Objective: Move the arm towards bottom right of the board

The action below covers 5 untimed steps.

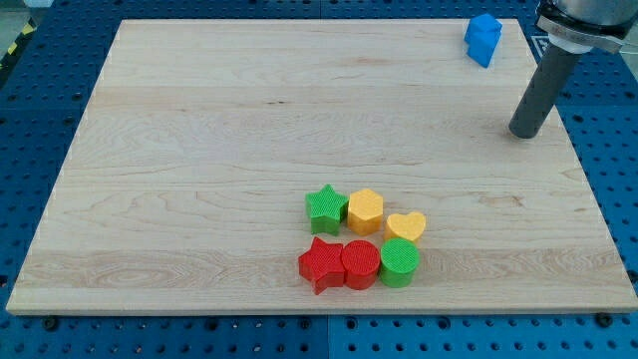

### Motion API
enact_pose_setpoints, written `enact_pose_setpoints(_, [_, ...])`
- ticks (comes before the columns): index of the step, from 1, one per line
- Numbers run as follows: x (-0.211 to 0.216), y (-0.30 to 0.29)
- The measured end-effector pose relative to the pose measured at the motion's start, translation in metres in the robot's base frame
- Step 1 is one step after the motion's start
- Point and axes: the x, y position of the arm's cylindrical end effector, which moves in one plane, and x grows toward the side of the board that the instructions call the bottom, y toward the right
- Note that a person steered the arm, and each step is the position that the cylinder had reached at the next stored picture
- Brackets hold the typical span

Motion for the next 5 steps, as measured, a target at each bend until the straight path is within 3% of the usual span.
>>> enact_pose_setpoints(5, [0.087, 0.010])
